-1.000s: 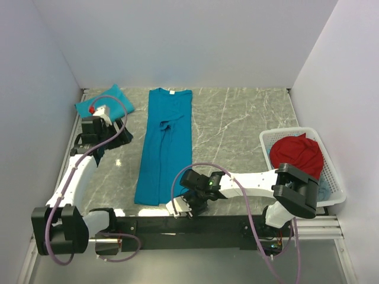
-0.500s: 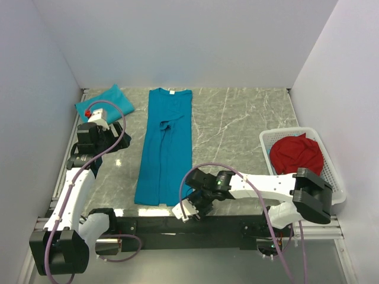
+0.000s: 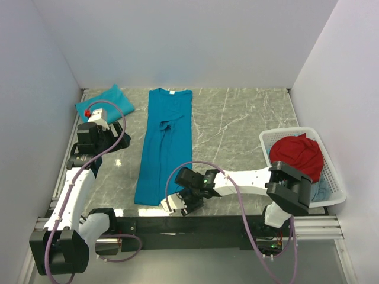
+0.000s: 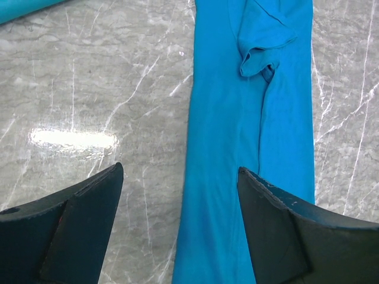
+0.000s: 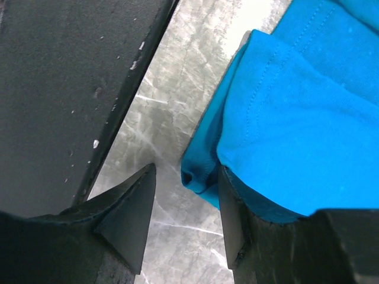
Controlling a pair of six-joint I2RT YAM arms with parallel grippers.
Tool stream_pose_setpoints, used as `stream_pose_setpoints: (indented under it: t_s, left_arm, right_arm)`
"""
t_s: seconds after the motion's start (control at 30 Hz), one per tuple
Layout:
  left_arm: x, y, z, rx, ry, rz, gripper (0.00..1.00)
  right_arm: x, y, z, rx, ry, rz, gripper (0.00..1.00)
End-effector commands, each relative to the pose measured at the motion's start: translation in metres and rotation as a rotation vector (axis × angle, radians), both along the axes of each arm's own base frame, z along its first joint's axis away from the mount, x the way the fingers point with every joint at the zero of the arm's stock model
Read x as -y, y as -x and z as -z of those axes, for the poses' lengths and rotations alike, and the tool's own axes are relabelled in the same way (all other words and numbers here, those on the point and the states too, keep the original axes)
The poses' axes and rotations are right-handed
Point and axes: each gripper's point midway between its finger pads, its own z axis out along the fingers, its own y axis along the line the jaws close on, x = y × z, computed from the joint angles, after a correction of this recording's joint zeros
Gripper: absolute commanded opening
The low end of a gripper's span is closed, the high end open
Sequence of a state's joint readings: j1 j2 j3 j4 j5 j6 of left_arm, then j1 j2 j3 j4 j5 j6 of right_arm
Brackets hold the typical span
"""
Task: Fold and stack the t-shirts
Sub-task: Fold the tshirt
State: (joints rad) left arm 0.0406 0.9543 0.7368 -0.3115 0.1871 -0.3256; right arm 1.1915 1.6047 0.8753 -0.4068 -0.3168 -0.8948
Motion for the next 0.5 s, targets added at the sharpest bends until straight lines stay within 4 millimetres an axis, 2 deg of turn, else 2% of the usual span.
stream_pose_setpoints:
  t_s: [0.0,0.13,0.27,0.37,0.4,0.47]
  left_arm:
    - [0.002,-0.004,-0.010,0.054,-0.011,0.027,0.83]
    - [0.003,-0.004,-0.012,0.061,-0.009,0.034,0.83]
    - [0.004,-0.003,-0.014,0.070,-0.006,0.038,0.83]
    - [0.005,-0.004,-0.013,0.066,-0.002,0.043,0.83]
    - [0.006,-0.004,-0.013,0.066,0.001,0.050,0.83]
    - [0.007,-0.004,-0.012,0.060,0.004,0.052,0.82]
  right_arm:
    - [-0.004,0.004,-0.018,0.007,-0.050,-0.032,0.53]
    - [0.007,0.029,-0.033,-0.090,-0.030,-0.130,0.52]
    - [0.013,0.041,-0.054,-0.113,-0.036,-0.226,0.52]
    - [0.009,0.028,-0.049,-0.069,-0.023,-0.132,0.53]
    - [-0.002,0.019,-0.047,-0.038,-0.059,-0.102,0.53]
    - [-0.010,0.005,-0.040,-0.002,-0.055,-0.029,0.54]
